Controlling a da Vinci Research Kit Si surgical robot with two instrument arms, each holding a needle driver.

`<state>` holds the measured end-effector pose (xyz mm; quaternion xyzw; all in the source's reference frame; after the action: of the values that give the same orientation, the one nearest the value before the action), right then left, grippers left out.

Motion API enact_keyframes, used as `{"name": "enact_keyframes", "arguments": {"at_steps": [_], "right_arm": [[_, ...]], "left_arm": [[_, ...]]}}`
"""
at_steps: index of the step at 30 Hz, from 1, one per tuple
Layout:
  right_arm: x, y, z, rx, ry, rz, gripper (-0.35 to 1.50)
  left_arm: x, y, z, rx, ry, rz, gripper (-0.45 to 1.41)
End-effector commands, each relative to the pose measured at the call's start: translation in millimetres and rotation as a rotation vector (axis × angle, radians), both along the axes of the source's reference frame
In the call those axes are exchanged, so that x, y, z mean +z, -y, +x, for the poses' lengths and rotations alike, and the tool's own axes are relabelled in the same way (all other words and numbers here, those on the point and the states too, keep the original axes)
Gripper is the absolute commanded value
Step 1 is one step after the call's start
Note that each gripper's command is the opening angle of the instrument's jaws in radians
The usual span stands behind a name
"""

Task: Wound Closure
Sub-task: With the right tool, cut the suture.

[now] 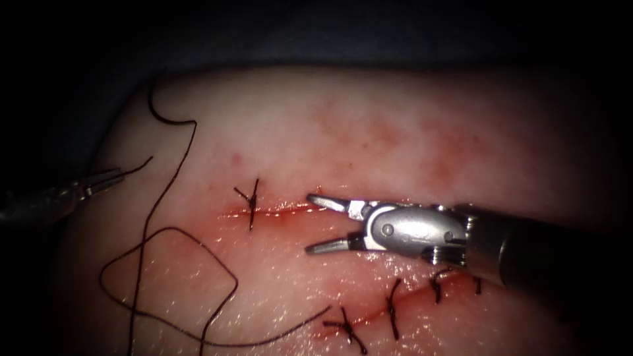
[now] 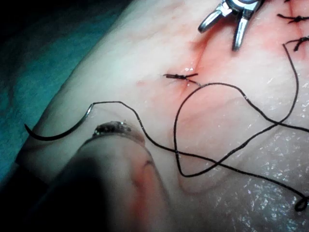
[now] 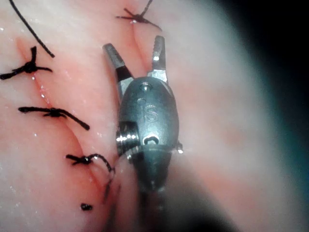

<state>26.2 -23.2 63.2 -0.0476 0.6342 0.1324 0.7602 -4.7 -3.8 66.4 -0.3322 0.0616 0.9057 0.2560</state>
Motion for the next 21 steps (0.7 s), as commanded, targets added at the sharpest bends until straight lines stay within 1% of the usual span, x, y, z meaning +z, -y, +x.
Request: {"name": "enact_keyframes", "arguments": {"at_steps": [1,6,10,12,15,17,18,19,20,21], "right_arm": [[0.3,-0.5,0.8,0.000,-0.002,-0.003,1.13],[0.3,-0.4,0.3,0.000,0.001,-0.002,1.13],[0.2,-0.3,0.2,0.000,0.003,-0.002,1.13],[0.1,-0.2,0.1,-0.001,0.002,-0.002,1.13],[0.1,-0.2,-0.1,-0.001,0.001,-0.002,1.13],[0.1,-0.2,-0.1,-0.002,0.001,-0.002,1.13],[0.1,-0.2,-0.2,-0.003,0.001,-0.002,1.15],[0.1,-0.2,-0.4,-0.004,0.000,-0.002,1.15],[0.0,-0.2,-0.6,-0.005,-0.001,-0.002,1.15],[-0.1,-0.2,-1.2,-0.009,-0.002,-0.005,1.16]], "left_arm": [[1.1,-0.5,-0.2,-0.002,0.005,0.008,-0.45],[4.2,0.3,1.9,-0.011,-0.007,0.074,-0.45],[5.7,1.2,2.9,-0.013,-0.016,0.125,-0.45],[6.4,1.6,3.4,-0.025,-0.022,0.152,-0.16],[7.2,1.8,3.8,-0.022,-0.028,0.164,0.09],[7.6,1.9,4.3,-0.014,-0.032,0.169,0.20],[7.7,2.0,4.6,-0.016,-0.029,0.172,0.31],[7.7,2.1,5.1,-0.013,-0.029,0.171,0.39],[7.6,2.2,5.4,-0.011,-0.028,0.170,0.42],[7.3,2.6,6.2,-0.012,-0.030,0.176,0.51]]}}
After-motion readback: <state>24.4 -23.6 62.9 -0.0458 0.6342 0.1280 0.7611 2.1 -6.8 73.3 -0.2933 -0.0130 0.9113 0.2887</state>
